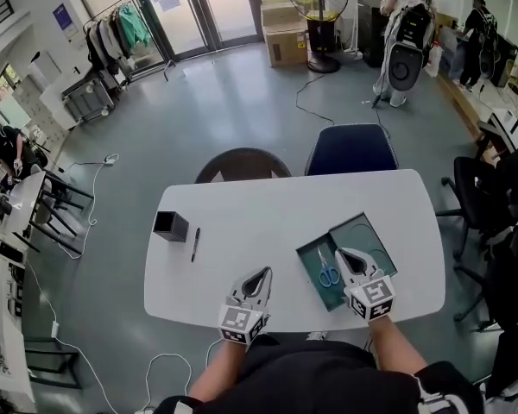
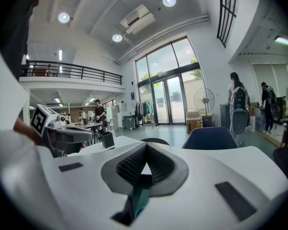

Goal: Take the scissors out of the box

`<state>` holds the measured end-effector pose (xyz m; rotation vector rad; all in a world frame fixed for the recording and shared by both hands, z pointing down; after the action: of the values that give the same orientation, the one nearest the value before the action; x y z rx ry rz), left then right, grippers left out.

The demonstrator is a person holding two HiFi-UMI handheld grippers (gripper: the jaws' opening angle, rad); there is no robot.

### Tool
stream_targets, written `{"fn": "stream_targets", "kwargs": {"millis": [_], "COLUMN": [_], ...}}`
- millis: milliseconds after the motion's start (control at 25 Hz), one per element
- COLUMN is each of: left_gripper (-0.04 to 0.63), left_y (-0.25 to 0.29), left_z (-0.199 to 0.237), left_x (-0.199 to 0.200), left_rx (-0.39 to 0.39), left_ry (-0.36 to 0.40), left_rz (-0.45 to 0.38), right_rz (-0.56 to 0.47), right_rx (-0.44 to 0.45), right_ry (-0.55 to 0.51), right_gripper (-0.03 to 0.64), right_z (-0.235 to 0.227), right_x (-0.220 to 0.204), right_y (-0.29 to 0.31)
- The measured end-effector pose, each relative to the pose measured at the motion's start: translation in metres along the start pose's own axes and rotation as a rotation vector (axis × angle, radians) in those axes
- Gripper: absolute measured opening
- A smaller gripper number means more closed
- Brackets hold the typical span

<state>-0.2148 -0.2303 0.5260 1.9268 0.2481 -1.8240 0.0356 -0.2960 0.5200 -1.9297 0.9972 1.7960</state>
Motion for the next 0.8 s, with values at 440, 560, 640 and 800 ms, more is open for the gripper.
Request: {"fn": "stream_targets", "kwargs": {"millis": [440,560,640,800], "left_gripper": [0.012,0.011,0.012,0.012], "left_y": [0.014,0.02,0.023,0.029], "left_z": [0.046,0.051,0.052,0.056], "left_x": [-0.011,-0.015,-0.019,-0.016], "left_rx": [-0.07,-0.103,-0.128,-0.159], "left_ry": [-0.018,-0.016,-0.021,-0.02], "left_rz": [0.038,0.06,0.069,0.082], "right_rz": [0.2,0.317,0.398,0.529], "right_rx": [-0.107,-0.125,-0.138,-0.184], "right_ry": [-0.015,0.006,0.015,0.024], "right_gripper": [0.017,0.039,0.071,0.078], "right_z": [-0.001,-0.001,0.0,0.002], "right_x": [-0.04,-0.058,-0.069,-0.087], "right_y": [0.016,0.023,0.026,0.034]}}
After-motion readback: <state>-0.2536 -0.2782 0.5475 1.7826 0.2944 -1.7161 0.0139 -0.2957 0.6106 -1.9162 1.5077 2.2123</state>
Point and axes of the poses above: the fingertips, and each gripper's own axes: y forward along the fingers, z to its left, x out of its top, the point moved 7 cm from there along -y, backward along the fingers, and after that the axes turned 3 degrees about y, right-handed, at the moved point
